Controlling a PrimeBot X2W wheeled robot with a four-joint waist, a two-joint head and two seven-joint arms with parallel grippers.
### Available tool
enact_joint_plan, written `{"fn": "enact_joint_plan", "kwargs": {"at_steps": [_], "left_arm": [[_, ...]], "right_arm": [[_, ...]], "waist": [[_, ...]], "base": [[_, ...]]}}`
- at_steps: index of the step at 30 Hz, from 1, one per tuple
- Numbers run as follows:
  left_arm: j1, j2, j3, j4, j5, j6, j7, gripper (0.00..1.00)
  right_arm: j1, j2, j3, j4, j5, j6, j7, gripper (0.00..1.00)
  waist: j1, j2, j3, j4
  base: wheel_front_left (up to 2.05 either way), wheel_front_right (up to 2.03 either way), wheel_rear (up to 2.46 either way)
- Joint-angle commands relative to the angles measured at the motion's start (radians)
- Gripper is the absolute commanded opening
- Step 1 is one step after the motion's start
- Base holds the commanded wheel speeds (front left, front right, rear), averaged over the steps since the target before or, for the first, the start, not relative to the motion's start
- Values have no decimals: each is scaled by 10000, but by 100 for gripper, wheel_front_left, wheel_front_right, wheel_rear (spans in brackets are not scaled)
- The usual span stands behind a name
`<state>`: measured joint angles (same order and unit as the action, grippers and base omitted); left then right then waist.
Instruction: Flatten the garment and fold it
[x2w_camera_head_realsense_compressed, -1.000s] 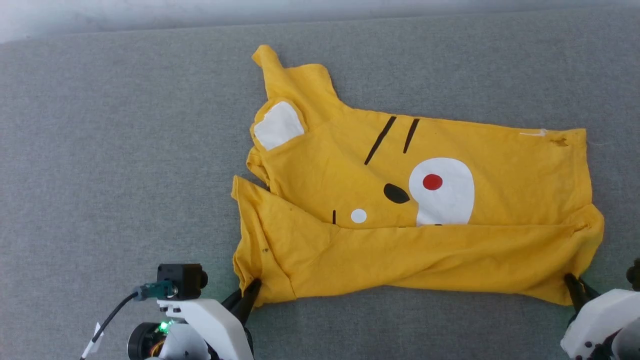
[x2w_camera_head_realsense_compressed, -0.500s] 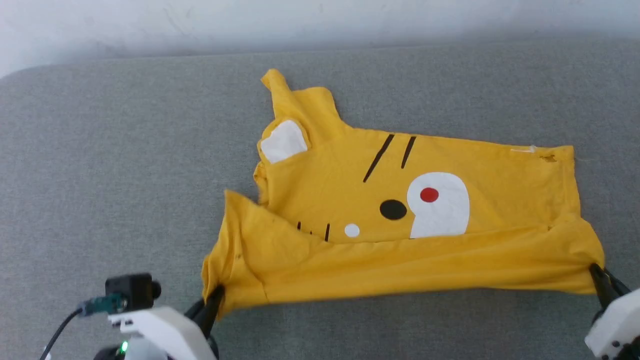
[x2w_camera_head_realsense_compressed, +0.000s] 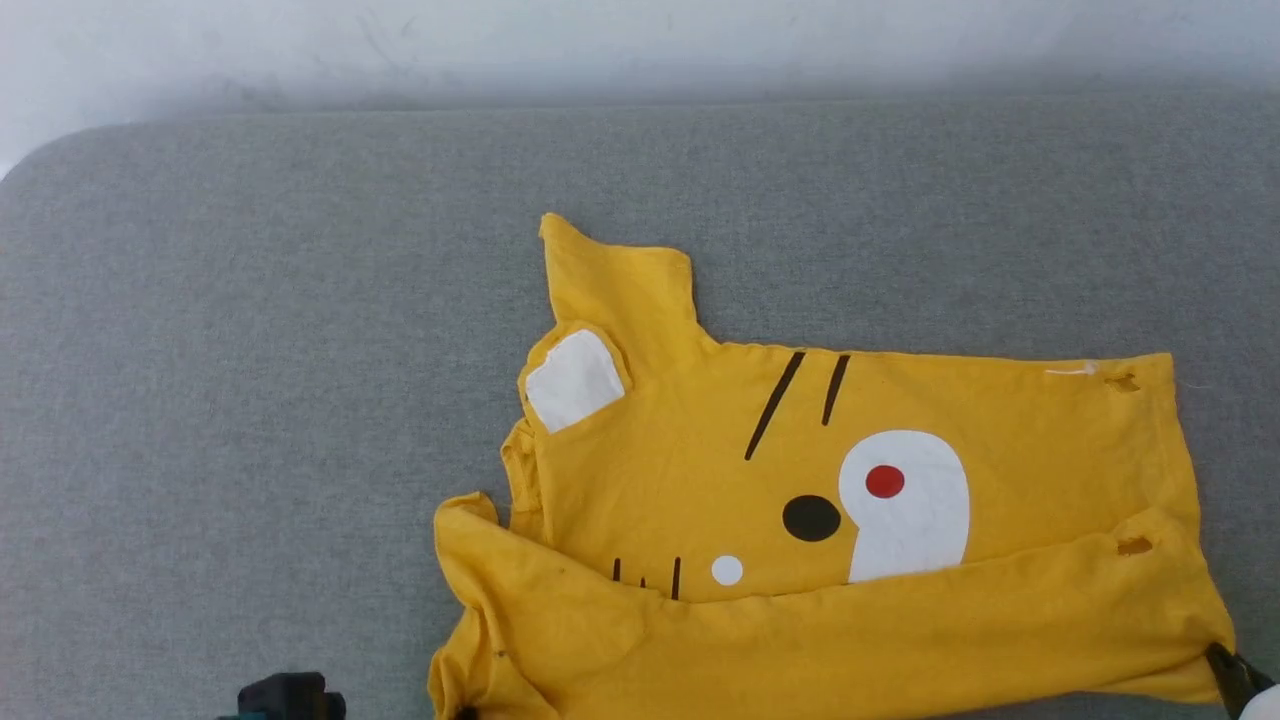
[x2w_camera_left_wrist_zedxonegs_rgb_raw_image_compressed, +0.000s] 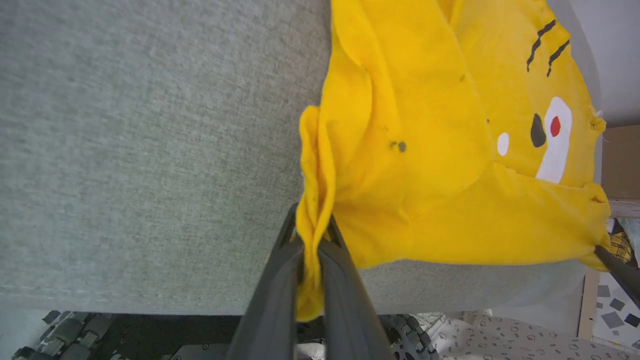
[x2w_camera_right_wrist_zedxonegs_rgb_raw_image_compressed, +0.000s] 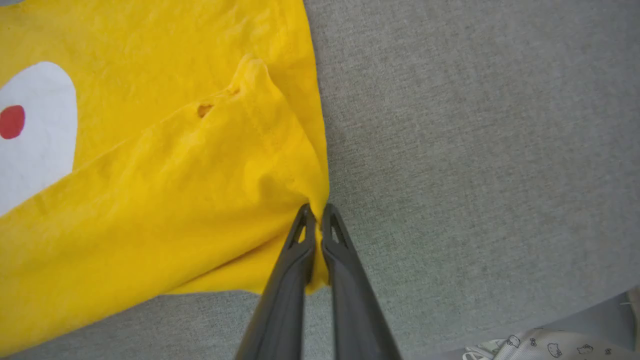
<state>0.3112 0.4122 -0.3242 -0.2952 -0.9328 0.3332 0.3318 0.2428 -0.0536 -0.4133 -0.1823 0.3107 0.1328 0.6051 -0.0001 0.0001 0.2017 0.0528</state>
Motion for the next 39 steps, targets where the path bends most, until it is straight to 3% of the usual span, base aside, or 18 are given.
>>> {"fn": "enact_joint_plan", "kwargs": {"at_steps": [1, 2, 3, 4, 6, 11, 16, 20, 23, 29, 34, 39], "left_arm": [[-205, -101, 12, 153, -36, -101, -122, 0], [-325, -184, -38, 329, -53, -186, -159, 0], [-444, -258, -91, 509, -68, -262, -178, 19], [-570, -357, -95, 683, -99, -330, -245, 75], [-771, -474, -120, 1011, -115, -439, -331, 100], [-938, -525, 128, 1139, -228, -579, -583, 100], [-1098, 41, 987, 139, -1, -412, -997, 100], [-2135, 714, 1678, -886, 955, -117, -1521, 100], [-3526, 1082, 1677, -1215, 1844, -77, -1745, 100], [-7089, 1239, 861, -226, 2750, -858, -1547, 100], [-9651, 1319, -106, 1505, 2927, -1771, -240, 100], [-11124, 1230, -890, 2908, 2835, -2381, 1210, 100]], "right_arm": [[-6, 21, -8, 58, -48, -21, -78, 5], [-59, 25, 22, 159, -45, -21, -147, 22], [-128, 27, 63, 263, -33, -21, -259, 37], [-199, 28, 107, 371, -40, -21, -381, 100], [-352, 30, 202, 565, -49, -21, -580, 100], [-635, 31, 288, 451, 36, -21, -944, 100], [-1109, 32, 125, -281, -50, -21, -1673, 100], [-1492, 32, 306, -898, -363, -21, -2122, 100], [-1840, 33, 479, -1120, -501, -21, -2460, 100], [-2628, 33, 912, -1181, -579, -21, -3062, 100], [-3168, 33, 1328, -1088, -709, -21, -3271, 100], [-3482, 33, 1624, -897, -720, -21, -3329, 100]], "waist": [[1, -1, 16, 18], [1, -1, 12, 21], [1, -1, 7, 20], [1, -1, 1, 19], [1, -1, -27, -7], [1, -1, -84, -106], [1, -1, 104, -269], [1, -1, 508, -415], [1, -1, 937, -516], [1, -1, 1946, -686], [1, -1, 2619, -854], [1, -1, 3077, -1093]], "base": [[0, 0, 0], [0, 0, 0], [0, 0, 0], [0, 0, 0], [0, 0, 0], [0, 0, 0], [0, 0, 0], [0, 0, 0], [0, 0, 0], [0, 0, 0], [0, 0, 0], [0, 0, 0]]}}
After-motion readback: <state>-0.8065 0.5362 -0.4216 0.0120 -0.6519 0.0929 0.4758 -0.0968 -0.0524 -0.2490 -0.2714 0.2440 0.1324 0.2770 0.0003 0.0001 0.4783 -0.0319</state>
